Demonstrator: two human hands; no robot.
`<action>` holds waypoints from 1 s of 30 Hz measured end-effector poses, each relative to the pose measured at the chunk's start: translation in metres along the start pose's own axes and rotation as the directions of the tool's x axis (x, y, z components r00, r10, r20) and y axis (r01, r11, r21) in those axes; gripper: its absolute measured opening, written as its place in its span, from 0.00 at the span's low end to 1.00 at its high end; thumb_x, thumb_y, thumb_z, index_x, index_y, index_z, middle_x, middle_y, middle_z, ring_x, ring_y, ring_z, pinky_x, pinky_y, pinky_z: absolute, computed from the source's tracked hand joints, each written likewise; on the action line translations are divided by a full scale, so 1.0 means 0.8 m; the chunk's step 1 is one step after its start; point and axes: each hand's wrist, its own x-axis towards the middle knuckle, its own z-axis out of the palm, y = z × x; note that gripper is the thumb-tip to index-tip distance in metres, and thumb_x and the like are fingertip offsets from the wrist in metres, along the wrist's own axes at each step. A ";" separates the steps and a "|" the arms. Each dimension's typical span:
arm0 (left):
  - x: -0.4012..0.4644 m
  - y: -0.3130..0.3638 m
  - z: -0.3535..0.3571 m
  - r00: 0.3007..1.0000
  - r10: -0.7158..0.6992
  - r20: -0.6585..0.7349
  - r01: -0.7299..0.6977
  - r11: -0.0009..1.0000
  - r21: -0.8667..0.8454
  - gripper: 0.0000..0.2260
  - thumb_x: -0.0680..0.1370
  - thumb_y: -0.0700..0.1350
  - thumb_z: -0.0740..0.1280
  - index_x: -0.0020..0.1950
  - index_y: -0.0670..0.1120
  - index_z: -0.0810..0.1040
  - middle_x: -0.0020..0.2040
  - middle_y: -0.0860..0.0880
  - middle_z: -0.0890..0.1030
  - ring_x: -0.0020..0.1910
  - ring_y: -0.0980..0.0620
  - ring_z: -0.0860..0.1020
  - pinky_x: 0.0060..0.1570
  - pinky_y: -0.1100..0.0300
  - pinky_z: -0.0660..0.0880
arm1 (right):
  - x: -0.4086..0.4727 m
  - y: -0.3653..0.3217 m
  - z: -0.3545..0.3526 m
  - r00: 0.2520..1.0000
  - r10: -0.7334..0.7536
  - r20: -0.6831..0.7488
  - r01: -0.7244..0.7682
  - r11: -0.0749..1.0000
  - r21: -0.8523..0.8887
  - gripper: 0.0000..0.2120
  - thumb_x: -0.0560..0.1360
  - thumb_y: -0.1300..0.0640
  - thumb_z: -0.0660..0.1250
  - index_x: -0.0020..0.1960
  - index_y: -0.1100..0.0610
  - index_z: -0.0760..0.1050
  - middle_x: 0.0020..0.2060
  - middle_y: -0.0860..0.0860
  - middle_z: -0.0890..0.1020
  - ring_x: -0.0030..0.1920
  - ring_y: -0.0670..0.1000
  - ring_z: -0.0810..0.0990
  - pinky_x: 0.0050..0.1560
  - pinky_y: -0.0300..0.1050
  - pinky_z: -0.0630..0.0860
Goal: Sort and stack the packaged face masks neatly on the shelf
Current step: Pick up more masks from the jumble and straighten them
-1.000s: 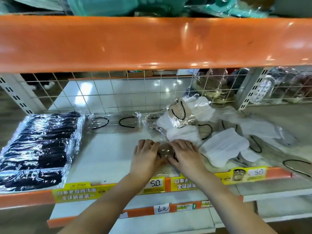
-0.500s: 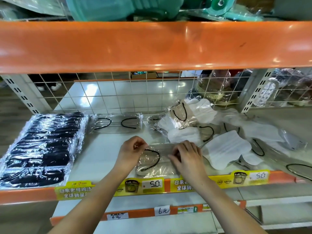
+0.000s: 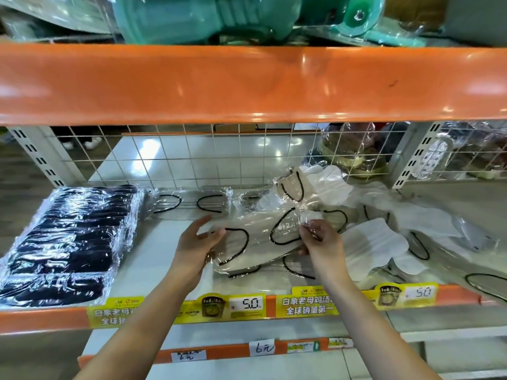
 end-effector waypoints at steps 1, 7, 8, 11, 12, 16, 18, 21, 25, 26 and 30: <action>0.000 -0.002 -0.001 0.999 -0.034 0.031 0.033 0.999 0.023 0.14 0.75 0.37 0.69 0.59 0.49 0.76 0.44 0.43 0.83 0.32 0.53 0.79 0.27 0.66 0.71 | 0.001 0.000 0.000 1.000 -0.009 -0.015 0.009 1.000 0.007 0.07 0.77 0.64 0.66 0.42 0.55 0.73 0.37 0.51 0.78 0.24 0.43 0.75 0.28 0.37 0.72; 0.009 -0.002 -0.007 0.999 -0.045 -0.027 0.047 0.995 0.085 0.08 0.78 0.34 0.64 0.54 0.43 0.80 0.33 0.49 0.79 0.26 0.58 0.74 0.24 0.68 0.67 | -0.005 0.012 0.007 0.899 -0.428 -0.095 0.373 0.860 -0.348 0.14 0.74 0.70 0.64 0.59 0.63 0.73 0.51 0.53 0.75 0.53 0.48 0.73 0.53 0.38 0.71; 0.013 0.000 -0.009 0.998 -0.047 -0.045 0.051 0.994 0.095 0.08 0.78 0.35 0.64 0.54 0.43 0.80 0.34 0.49 0.78 0.27 0.57 0.72 0.24 0.68 0.65 | -0.007 0.009 0.008 0.856 -0.515 -0.048 0.460 0.799 -0.387 0.14 0.74 0.66 0.64 0.59 0.63 0.73 0.53 0.55 0.75 0.55 0.49 0.72 0.55 0.38 0.70; 0.024 0.007 -0.019 0.995 -0.094 -0.026 0.096 0.989 0.111 0.07 0.79 0.37 0.64 0.54 0.42 0.80 0.40 0.45 0.76 0.33 0.53 0.67 0.25 0.67 0.63 | -0.015 0.001 0.014 0.740 -0.606 0.293 0.658 0.560 -0.503 0.21 0.75 0.46 0.63 0.61 0.57 0.74 0.61 0.53 0.75 0.64 0.50 0.69 0.65 0.44 0.66; 0.025 0.012 -0.021 0.993 -0.115 -0.008 0.115 0.987 0.108 0.07 0.79 0.38 0.64 0.54 0.43 0.80 0.41 0.46 0.76 0.33 0.54 0.67 0.24 0.68 0.62 | -0.017 0.001 0.018 0.698 -0.595 0.399 0.702 0.457 -0.545 0.24 0.74 0.41 0.62 0.63 0.55 0.74 0.63 0.51 0.74 0.66 0.50 0.68 0.68 0.48 0.64; 0.029 0.024 -0.034 0.993 -0.114 0.044 0.107 0.986 0.125 0.07 0.78 0.38 0.65 0.53 0.43 0.81 0.40 0.47 0.78 0.33 0.54 0.69 0.25 0.69 0.65 | -0.013 0.007 0.035 0.621 -0.619 0.481 0.750 0.292 -0.593 0.18 0.71 0.58 0.58 0.58 0.54 0.78 0.56 0.49 0.80 0.58 0.51 0.78 0.65 0.49 0.68; 0.033 0.027 -0.041 1.000 -0.026 0.000 0.026 0.969 0.246 0.08 0.78 0.37 0.65 0.56 0.42 0.80 0.42 0.46 0.81 0.39 0.49 0.74 0.34 0.63 0.72 | -0.006 0.005 0.040 0.630 -0.645 0.432 0.733 0.309 -0.606 0.22 0.65 0.68 0.60 0.54 0.55 0.81 0.50 0.49 0.83 0.51 0.51 0.82 0.57 0.45 0.73; 0.033 0.027 -0.048 0.962 0.272 -0.028 -0.177 0.699 0.693 0.15 0.79 0.42 0.65 0.65 0.44 0.74 0.59 0.46 0.79 0.56 0.47 0.77 0.53 0.54 0.72 | 0.001 -0.002 0.054 0.662 -0.635 0.397 0.709 0.360 -0.606 0.26 0.59 0.74 0.69 0.53 0.56 0.81 0.49 0.50 0.84 0.47 0.52 0.83 0.49 0.46 0.78; 0.012 0.042 -0.046 0.731 0.627 0.268 -0.450 0.148 0.881 0.20 0.76 0.59 0.57 0.55 0.48 0.81 0.52 0.50 0.83 0.53 0.47 0.80 0.58 0.52 0.68 | 0.008 -0.019 0.080 0.661 -0.650 0.374 0.701 0.359 -0.616 0.21 0.63 0.70 0.67 0.53 0.56 0.82 0.48 0.50 0.85 0.46 0.53 0.84 0.45 0.47 0.79; 0.011 0.043 -0.045 0.668 0.662 0.340 -0.476 0.029 0.879 0.19 0.75 0.60 0.58 0.51 0.49 0.82 0.46 0.51 0.84 0.47 0.48 0.82 0.55 0.54 0.69 | 0.010 -0.024 0.089 0.666 -0.652 0.363 0.699 0.373 -0.610 0.22 0.62 0.72 0.70 0.54 0.57 0.82 0.47 0.51 0.85 0.45 0.53 0.84 0.44 0.47 0.79; 0.024 0.046 -0.048 0.560 0.699 0.445 -0.454 -0.191 0.870 0.10 0.66 0.42 0.77 0.45 0.48 0.84 0.37 0.51 0.84 0.34 0.50 0.82 0.35 0.56 0.78 | 0.016 -0.040 0.126 0.662 -0.664 0.349 0.711 0.408 -0.572 0.27 0.60 0.74 0.74 0.56 0.56 0.81 0.48 0.50 0.85 0.47 0.52 0.84 0.46 0.45 0.79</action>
